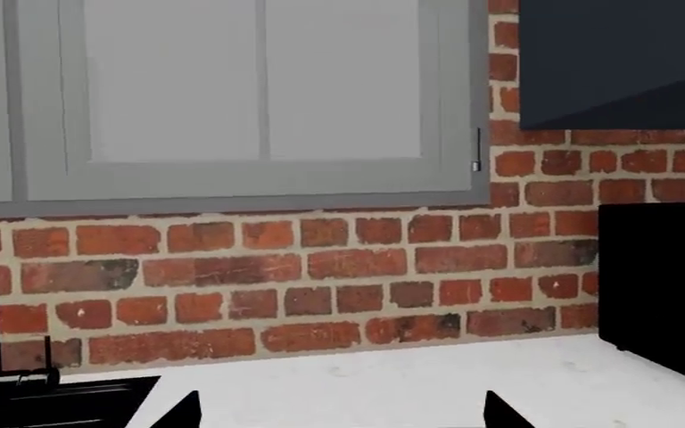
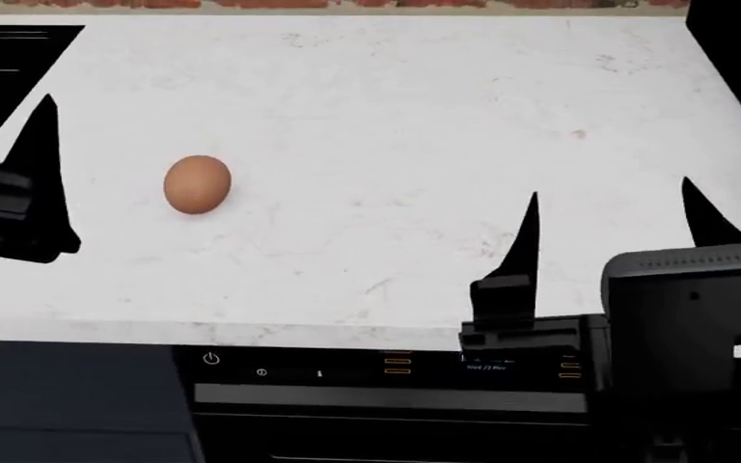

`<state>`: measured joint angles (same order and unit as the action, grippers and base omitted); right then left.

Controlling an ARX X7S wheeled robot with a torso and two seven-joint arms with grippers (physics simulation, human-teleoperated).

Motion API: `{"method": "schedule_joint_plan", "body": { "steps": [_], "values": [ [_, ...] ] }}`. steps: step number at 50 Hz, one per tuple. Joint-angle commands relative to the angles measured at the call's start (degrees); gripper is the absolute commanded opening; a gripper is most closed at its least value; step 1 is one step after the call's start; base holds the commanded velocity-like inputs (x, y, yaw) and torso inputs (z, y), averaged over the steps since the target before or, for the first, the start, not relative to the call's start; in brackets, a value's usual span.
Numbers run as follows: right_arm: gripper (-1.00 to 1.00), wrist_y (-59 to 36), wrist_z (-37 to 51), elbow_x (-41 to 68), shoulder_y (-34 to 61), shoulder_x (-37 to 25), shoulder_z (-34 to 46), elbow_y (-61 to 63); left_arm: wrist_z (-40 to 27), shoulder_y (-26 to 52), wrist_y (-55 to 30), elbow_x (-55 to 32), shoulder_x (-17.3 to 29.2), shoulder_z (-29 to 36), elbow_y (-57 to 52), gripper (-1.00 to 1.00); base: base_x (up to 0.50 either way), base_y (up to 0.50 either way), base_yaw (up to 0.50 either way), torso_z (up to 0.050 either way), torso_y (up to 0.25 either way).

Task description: Place the eggs and milk next to the bowl.

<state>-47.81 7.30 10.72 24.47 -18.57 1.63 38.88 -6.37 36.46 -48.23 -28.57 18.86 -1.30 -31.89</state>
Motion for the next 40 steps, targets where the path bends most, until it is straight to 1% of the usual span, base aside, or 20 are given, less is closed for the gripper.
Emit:
{"method": "schedule_joint_plan", "body": {
  "steps": [1, 12, 40],
  "values": [
    [1.00, -1.6, -0.2, -0.1, 1.8, -0.6, 2.5, 0.1, 1.1, -1.3, 2.3, 0.7, 1.3, 0.5, -0.2, 1.00, 0.00, 0.50, 0.00, 0.000, 0.000],
    [1.00, -1.7, -0.5, 0.4, 1.8, -0.7, 3.1, 0.3, 1.3, -2.8, 4.7, 2.4, 1.9, 1.6, 0.6, 1.00, 0.00, 0.50, 0.00, 0.000, 0.000],
    [1.00, -2.6, -0.1, 1.2, 1.7, -1.1, 3.4, 1.1, 1.8, -4.1, 6.2, 2.1, 2.3, 2.3, 1.1, 1.00, 0.00, 0.50, 0.00, 0.000, 0.000]
  ]
}}
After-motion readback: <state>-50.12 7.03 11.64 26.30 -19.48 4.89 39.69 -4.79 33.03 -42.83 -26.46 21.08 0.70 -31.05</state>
